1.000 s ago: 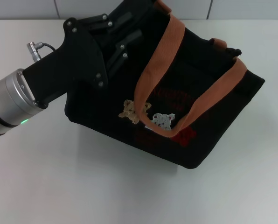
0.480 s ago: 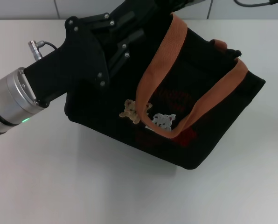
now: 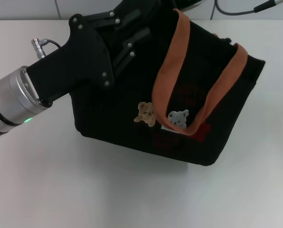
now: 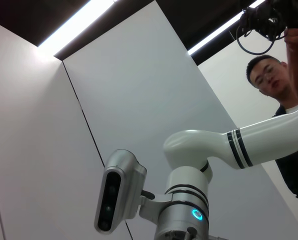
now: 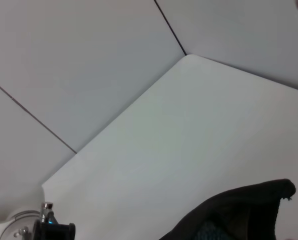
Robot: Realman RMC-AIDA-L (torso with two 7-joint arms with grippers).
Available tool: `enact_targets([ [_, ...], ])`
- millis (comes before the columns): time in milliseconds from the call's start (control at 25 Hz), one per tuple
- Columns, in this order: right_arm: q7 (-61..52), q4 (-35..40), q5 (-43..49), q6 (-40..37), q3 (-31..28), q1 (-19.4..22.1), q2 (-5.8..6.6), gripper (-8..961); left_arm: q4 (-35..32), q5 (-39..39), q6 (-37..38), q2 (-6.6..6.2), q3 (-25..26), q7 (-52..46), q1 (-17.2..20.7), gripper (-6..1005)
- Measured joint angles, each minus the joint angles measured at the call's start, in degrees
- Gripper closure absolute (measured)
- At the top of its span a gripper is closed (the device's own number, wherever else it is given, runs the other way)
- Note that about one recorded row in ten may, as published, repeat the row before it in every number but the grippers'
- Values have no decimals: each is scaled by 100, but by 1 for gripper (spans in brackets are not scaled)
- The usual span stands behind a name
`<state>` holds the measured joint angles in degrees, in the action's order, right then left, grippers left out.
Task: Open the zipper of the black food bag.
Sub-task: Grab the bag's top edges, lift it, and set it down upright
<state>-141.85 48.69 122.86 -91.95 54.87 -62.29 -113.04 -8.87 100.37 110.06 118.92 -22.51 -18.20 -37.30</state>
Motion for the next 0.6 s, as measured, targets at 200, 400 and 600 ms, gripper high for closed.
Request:
enact_targets([
  [200,-17,-33,97,173,339,-55,-30,521,0,1,0,0,0,0,-4,811],
  [400,254,226,282,197,400,12,-139,552,-1,1,2,0,1,10,2,816],
  [600,386,894,246,201,370,420,-307,684,1,-37,6,-1,15,11,39,820],
])
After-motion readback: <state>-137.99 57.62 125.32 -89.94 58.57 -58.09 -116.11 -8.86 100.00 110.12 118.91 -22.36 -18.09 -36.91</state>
